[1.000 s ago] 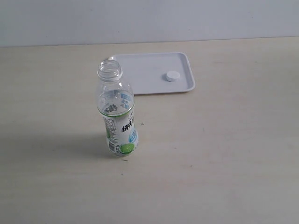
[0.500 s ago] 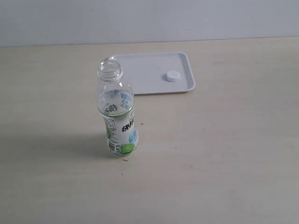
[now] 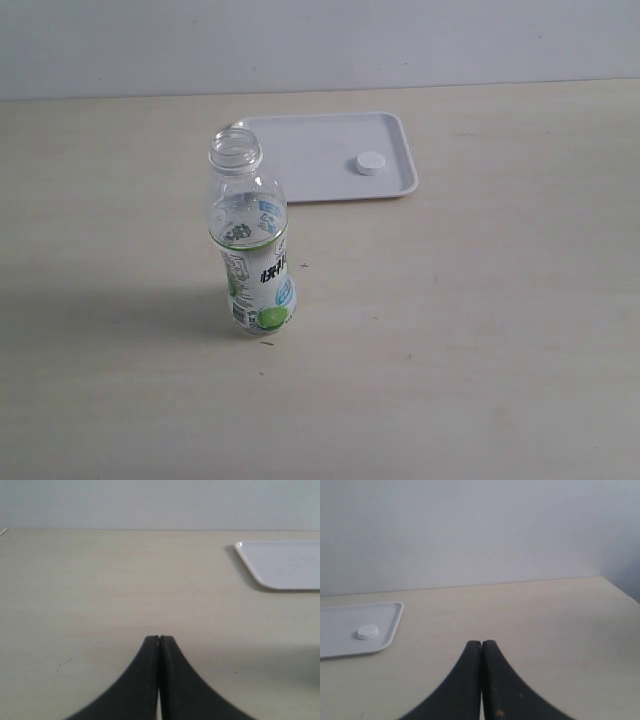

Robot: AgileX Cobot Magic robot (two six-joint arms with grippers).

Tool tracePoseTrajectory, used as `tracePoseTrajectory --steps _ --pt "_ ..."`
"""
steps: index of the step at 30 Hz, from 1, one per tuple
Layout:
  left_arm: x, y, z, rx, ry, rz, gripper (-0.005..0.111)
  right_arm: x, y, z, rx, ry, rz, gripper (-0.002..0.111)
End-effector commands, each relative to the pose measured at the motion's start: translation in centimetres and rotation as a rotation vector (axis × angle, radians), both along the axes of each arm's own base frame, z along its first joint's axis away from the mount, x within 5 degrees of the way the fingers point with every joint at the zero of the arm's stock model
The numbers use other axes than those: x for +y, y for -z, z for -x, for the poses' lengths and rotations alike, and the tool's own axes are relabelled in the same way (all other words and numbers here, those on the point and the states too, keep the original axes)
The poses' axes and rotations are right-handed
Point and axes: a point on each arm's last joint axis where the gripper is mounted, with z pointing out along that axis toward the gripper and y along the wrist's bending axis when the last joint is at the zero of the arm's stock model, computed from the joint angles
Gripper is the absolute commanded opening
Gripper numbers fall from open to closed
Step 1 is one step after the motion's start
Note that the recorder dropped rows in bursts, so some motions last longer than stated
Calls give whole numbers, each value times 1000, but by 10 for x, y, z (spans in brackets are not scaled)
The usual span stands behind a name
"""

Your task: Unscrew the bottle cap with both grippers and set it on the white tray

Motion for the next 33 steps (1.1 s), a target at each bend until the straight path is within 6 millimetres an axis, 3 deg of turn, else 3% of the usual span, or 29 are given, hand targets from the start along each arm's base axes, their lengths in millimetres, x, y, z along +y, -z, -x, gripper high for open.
tracePoseTrajectory --steps 1,9,15,33 --pt "0 0 0 -10 -1 -4 0 -1 17 -2 45 15 -30 0" --pt "0 0 0 -10 -1 -4 0 -1 20 -2 55 21 -61 0" --pt "0 0 0 -10 -1 -4 0 -1 36 -4 73 19 -85 0" --pt "0 0 0 -10 -1 -4 0 -1 36 -4 78 19 -86 0"
